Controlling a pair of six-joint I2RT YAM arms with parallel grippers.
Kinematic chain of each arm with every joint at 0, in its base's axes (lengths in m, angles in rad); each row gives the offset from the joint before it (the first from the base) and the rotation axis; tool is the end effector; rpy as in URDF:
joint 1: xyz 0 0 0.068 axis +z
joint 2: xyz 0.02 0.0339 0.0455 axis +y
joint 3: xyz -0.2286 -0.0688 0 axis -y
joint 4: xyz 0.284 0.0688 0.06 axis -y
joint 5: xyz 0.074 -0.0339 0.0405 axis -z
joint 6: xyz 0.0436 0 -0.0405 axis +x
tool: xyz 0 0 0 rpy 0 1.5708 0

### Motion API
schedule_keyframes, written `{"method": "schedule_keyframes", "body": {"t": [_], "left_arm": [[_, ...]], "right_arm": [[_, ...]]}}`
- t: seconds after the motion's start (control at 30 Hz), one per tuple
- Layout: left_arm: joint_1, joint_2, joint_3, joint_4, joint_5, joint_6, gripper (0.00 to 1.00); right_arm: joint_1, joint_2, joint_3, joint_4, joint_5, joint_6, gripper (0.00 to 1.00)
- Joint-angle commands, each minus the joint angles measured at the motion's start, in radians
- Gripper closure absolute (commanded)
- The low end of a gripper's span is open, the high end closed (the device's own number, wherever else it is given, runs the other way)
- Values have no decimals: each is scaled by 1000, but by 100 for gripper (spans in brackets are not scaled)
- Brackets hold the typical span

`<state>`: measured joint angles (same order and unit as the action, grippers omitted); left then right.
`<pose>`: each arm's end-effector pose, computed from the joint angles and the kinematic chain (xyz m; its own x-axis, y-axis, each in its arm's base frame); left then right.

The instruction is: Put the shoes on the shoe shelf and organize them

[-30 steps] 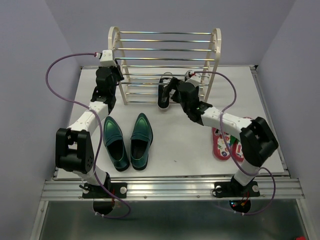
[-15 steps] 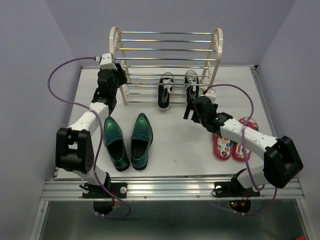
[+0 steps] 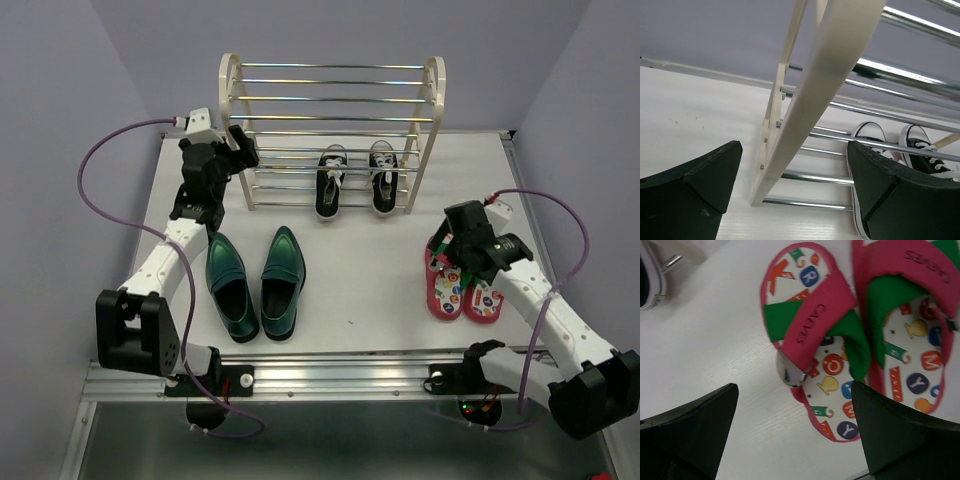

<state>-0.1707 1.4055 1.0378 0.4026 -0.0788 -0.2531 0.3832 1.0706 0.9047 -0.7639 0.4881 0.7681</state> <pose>0.3813 -0.0623 0.2970 0.0103 -0.2551 -0.9669 0.0975 0.9626 -0.2529 0.2559 0.0811 0.2362 -0.5834 0.4264 -0.6912 0.4660 0.8728 0.1451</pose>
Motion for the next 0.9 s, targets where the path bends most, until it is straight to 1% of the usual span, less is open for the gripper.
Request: {"method": "schedule_keyframes", "body": {"t": [0.0, 0.03, 0.1, 0.13, 0.23, 0.27, 0.37, 0.43, 0.47, 0.57, 0.6, 0.77, 0.87], "left_arm": [[-4, -79, -12, -11, -25, -3, 1], [-4, -95, -18, -28, -32, -3, 1], [-4, -117, -31, -42, -55, -5, 1], [-3, -123, -38, -44, -58, -5, 1], [-4, -140, -51, -41, -55, -9, 1], [-4, -143, -53, -42, -50, -6, 1], [-4, -143, -55, -48, -32, 8, 1], [-4, -146, -56, -59, -32, 20, 1], [-4, -149, -61, -70, -42, 24, 1], [-4, -163, -73, -73, -64, 44, 1], [-4, -171, -79, -71, -70, 49, 1], [-4, -178, -105, -59, -113, 72, 1], [-4, -168, -105, -64, -128, 75, 1]], "right_arm": [[-67, -67, 69, -311, 110, 125, 0], [-104, -92, 82, -352, 139, 169, 0], [-141, -119, 76, -426, 142, 177, 0], [-179, -132, 54, -440, 130, 178, 0], [-233, -153, -12, -443, 104, 143, 0], [-243, -140, -47, -418, 81, 131, 0], [-271, -103, -23, -413, 54, 97, 0], [-326, -83, -33, -410, 60, 71, 0], [-384, -75, -49, -387, 17, 38, 0], [-444, -52, -73, -307, -72, -45, 0], [-483, -41, -84, -293, -104, -70, 0], [-546, 84, -118, -194, -262, -177, 0], [-546, 144, -130, -146, -302, -208, 0]]}}
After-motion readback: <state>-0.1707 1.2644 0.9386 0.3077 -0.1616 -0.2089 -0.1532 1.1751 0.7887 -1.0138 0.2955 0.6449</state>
